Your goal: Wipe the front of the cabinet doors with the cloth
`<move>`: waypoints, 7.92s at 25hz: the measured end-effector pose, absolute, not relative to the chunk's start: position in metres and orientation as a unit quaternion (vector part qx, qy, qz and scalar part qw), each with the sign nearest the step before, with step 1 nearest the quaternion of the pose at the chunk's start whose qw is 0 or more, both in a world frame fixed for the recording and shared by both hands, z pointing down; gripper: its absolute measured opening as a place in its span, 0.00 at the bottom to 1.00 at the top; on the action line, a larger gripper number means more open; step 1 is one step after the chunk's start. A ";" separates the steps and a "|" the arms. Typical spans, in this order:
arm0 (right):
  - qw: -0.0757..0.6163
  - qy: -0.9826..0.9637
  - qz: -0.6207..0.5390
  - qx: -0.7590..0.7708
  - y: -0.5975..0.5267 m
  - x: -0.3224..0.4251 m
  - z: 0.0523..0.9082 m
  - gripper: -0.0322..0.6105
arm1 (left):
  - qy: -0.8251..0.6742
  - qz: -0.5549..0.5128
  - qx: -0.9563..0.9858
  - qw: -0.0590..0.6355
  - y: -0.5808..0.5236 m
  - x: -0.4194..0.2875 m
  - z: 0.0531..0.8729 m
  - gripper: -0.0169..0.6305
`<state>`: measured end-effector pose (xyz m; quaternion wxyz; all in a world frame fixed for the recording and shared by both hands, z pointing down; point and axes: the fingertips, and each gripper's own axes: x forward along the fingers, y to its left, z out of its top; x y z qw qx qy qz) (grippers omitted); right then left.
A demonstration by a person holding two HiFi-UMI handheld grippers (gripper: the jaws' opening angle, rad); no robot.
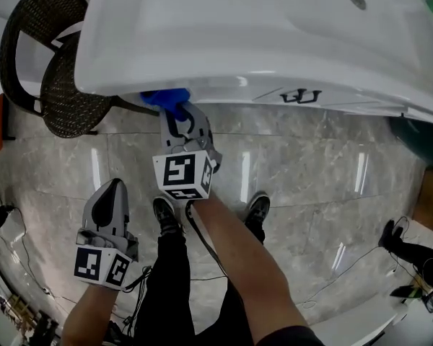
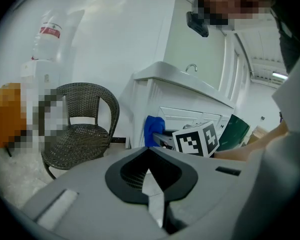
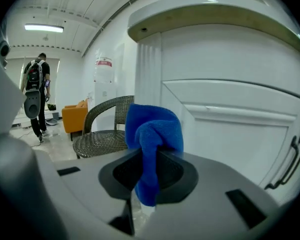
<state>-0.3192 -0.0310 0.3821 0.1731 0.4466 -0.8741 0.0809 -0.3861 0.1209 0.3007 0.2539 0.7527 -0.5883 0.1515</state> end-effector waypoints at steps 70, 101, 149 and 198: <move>0.252 -0.756 0.116 0.592 -0.068 -0.026 0.513 0.13 | -0.553 0.136 0.774 0.276 0.103 -0.251 0.406 0.02; 0.254 -0.797 0.157 0.525 -0.070 -0.102 0.557 0.13 | -0.526 0.147 0.785 0.292 0.096 -0.224 0.424 0.02; 0.278 -0.778 0.200 0.526 -0.070 -0.060 0.608 0.13 | -0.519 0.143 0.770 0.342 0.128 -0.202 0.471 0.02; 0.420 -0.760 0.200 0.453 -0.068 -0.047 0.699 0.13 | -0.519 0.162 0.766 0.342 0.132 -0.226 0.477 0.02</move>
